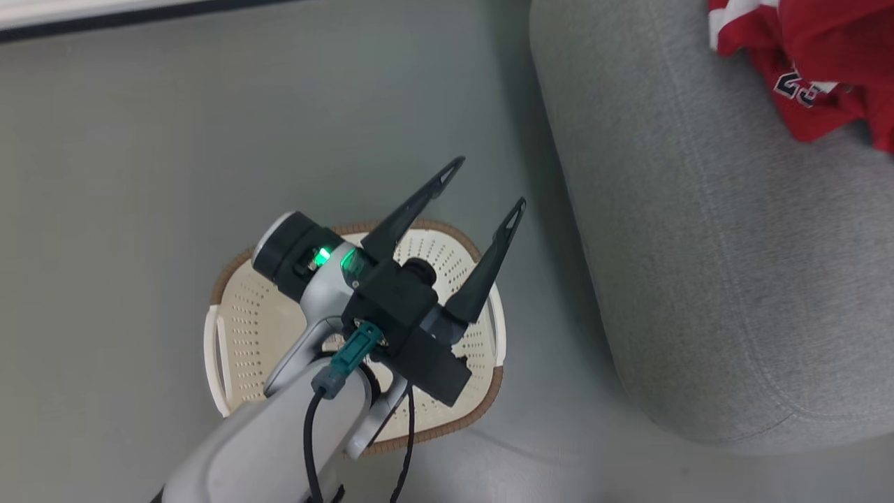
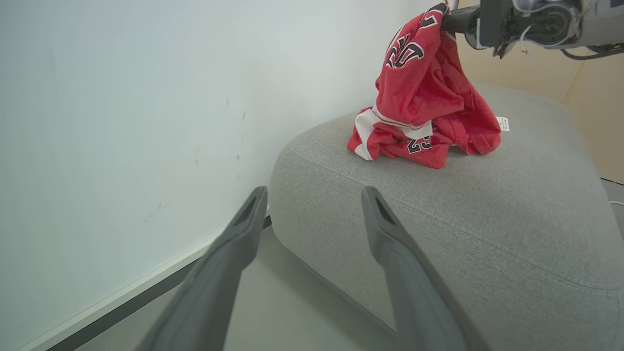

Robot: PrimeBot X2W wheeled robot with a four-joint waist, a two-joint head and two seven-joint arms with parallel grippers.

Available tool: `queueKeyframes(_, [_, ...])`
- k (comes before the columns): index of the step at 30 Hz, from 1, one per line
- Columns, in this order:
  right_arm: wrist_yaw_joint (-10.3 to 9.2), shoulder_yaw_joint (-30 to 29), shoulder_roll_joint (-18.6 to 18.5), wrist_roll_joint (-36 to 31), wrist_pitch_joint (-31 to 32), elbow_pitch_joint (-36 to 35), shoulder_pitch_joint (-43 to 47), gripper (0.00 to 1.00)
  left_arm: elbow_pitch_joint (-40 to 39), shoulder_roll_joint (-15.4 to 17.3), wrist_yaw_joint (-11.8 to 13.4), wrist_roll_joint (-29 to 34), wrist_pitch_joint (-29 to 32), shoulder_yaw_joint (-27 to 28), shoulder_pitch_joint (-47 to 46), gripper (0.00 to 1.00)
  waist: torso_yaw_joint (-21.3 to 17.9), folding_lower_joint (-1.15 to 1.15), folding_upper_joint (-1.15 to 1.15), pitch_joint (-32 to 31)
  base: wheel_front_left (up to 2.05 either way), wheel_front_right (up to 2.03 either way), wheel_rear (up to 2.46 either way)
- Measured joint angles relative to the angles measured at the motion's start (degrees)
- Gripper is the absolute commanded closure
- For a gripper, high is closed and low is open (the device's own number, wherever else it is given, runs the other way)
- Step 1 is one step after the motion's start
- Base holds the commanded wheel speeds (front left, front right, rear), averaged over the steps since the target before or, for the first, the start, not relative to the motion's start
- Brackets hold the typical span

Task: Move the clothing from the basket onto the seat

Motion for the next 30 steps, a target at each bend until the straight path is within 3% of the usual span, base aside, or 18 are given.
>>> queueKeyframes(11, [0.01,0.6,3.6,0.2,-4.3,5.3,0.0,1.0,0.7,1.3,0.1,0.9,0.6,0.8,-2.4,0.0,-1.3,-0.01,0.0,6.3,0.0,0.0,0.0])
queueKeyframes(14, [0.04,0.7,4.1,0.2,-5.4,6.3,0.0,0.56,1.8,1.2,0.1,0.9,0.1,0.8,-2.4,0.0,-2.2,-0.01,0.0,6.2,0.0,0.0,0.0])
queueKeyframes(15, [0.08,0.7,4.2,0.2,-5.7,6.7,0.1,0.18,2.0,1.1,0.1,0.9,0.1,0.9,-2.4,0.0,-2.4,-0.01,0.0,5.9,0.0,0.0,0.0])
queueKeyframes(16, [0.08,0.8,4.4,0.3,-5.7,7.0,0.3,0.0,2.3,1.0,0.1,0.8,-0.2,0.9,-2.4,0.0,-2.5,-0.01,0.0,5.6,0.0,0.0,0.0])
queueKeyframes(30, [0.78,1.5,6.1,0.5,-7.3,8.7,7.6,0.0,7.2,-2.1,0.3,-3.4,-3.4,3.1,0.9,0.0,-3.7,-0.03,-0.01,-2.0,0.0,0.0,0.0])
